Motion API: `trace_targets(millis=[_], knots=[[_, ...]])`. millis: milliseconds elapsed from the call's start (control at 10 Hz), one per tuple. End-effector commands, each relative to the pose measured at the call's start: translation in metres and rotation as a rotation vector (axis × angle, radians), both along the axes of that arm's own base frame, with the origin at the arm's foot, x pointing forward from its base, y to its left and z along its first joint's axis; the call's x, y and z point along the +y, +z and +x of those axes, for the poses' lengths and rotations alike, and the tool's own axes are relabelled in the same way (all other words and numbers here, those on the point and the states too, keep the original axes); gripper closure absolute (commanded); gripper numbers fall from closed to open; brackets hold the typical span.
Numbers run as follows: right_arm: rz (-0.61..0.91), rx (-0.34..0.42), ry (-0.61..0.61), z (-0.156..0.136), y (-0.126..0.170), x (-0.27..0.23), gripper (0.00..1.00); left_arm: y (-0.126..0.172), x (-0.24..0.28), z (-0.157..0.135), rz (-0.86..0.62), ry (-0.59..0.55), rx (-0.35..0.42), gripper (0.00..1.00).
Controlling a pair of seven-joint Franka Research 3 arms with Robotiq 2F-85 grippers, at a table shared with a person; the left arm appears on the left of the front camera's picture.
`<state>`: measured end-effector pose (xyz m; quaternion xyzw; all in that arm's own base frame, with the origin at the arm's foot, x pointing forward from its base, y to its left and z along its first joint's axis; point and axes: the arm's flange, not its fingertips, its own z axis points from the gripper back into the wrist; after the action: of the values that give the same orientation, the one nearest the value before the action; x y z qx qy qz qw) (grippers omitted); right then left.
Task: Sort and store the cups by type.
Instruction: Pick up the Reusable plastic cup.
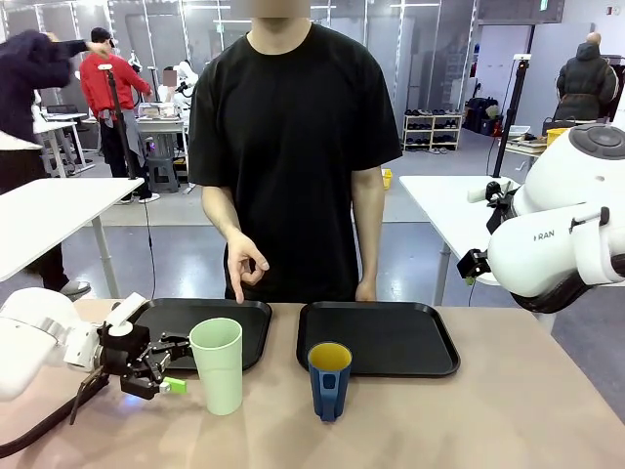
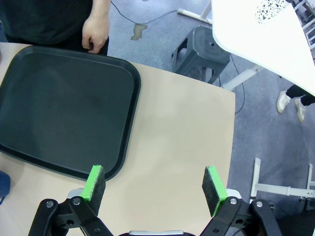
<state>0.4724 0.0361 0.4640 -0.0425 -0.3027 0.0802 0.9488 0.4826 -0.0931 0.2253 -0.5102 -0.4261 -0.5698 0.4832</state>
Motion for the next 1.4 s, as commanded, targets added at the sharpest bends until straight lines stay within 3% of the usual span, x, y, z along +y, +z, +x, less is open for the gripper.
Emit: trace_targets(millis=[0,1300], knots=[[-0.008,-0.001,0.004,0.001,0.000,0.000,0.00,-0.002,-0.006,0.009,-0.006,-0.005,0.004,0.00],[-0.008,-0.001,0.004,0.001,0.000,0.000,0.00,-0.008,-0.051,0.018,-0.027,-0.052,0.013,0.00]])
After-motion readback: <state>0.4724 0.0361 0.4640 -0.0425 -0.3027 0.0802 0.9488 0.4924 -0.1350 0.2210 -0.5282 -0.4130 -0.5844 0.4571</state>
